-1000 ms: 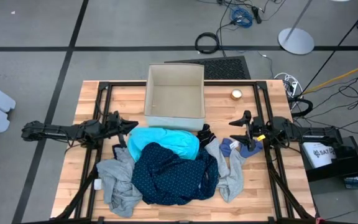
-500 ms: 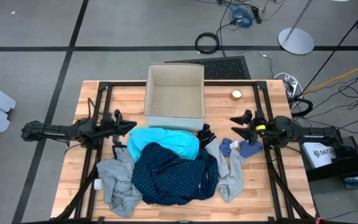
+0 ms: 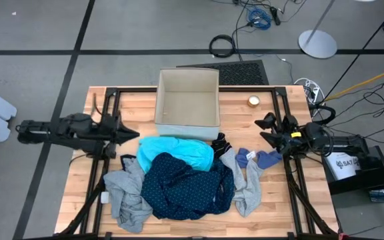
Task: Sort clothes
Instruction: Put the light blue shorts into the white laundry organizer
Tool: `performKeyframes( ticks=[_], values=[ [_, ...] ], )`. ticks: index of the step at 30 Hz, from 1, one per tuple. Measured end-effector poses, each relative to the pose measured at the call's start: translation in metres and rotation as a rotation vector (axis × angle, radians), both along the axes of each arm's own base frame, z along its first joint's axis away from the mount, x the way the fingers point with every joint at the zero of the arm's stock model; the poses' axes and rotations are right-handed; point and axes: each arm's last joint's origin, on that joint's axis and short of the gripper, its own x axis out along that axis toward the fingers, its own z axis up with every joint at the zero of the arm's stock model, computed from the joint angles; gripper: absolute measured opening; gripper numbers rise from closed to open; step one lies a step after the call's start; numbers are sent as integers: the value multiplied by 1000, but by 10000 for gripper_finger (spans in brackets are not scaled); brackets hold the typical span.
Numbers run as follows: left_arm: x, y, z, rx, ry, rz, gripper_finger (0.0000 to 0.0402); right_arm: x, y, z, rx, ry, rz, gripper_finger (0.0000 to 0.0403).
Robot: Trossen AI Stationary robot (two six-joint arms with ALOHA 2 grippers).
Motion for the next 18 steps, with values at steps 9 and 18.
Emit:
performKeyframes(
  ticks=[9,18],
  values=[
    [53,-36,9,-18,347,-261,7,11,0,21,-44,-34,-22,304],
    [57,-63,-6,-92,687,-254,7,58,2,65,-186,162,72,304]
  ],
)
